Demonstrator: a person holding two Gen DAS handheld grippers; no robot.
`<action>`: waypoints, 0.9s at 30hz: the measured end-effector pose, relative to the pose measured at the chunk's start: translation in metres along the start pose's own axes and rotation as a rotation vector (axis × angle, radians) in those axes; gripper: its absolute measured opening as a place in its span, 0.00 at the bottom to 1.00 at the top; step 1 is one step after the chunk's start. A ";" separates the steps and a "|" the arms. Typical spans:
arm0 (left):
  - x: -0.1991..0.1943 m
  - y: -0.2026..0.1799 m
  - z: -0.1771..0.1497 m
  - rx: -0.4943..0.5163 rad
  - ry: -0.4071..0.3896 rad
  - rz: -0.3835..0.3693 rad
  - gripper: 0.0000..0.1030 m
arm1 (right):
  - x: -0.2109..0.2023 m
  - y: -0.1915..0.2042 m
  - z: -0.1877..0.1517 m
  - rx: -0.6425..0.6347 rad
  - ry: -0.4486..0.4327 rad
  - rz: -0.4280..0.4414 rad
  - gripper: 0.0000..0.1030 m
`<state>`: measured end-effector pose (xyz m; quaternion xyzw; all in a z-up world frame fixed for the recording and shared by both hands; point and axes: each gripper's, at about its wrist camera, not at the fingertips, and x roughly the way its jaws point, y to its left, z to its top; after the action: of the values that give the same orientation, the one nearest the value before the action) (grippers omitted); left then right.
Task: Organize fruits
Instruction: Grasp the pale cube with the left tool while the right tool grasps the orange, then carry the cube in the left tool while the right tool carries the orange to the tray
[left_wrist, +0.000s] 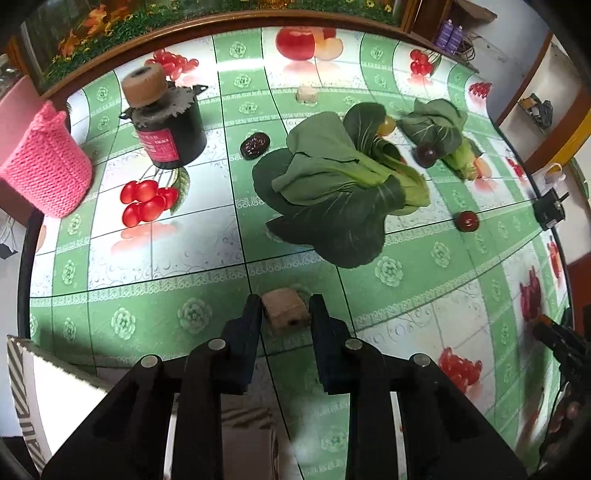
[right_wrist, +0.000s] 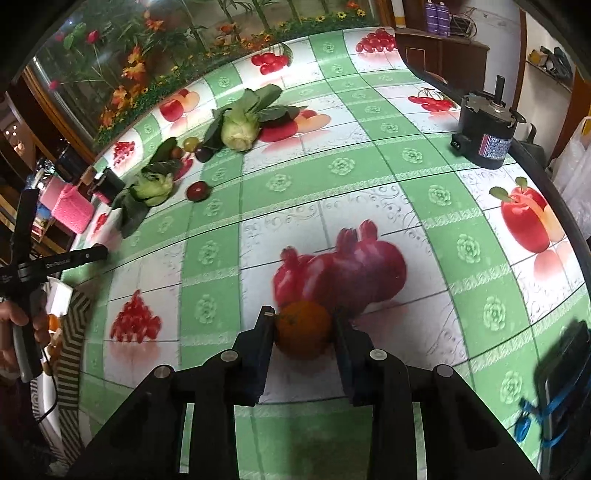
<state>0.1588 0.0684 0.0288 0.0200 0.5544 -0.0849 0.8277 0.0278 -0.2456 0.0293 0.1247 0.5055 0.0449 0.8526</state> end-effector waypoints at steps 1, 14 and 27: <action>-0.007 0.000 -0.002 0.003 -0.009 0.001 0.23 | -0.002 0.003 -0.001 0.002 -0.002 0.009 0.31; -0.069 0.003 -0.054 0.070 -0.063 0.032 0.23 | -0.014 0.080 -0.016 -0.095 0.031 0.130 0.31; -0.092 0.044 -0.116 0.024 -0.031 0.071 0.23 | -0.007 0.182 -0.038 -0.257 0.094 0.235 0.31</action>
<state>0.0257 0.1378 0.0661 0.0481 0.5394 -0.0623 0.8384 0.0000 -0.0649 0.0651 0.0707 0.5169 0.2141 0.8258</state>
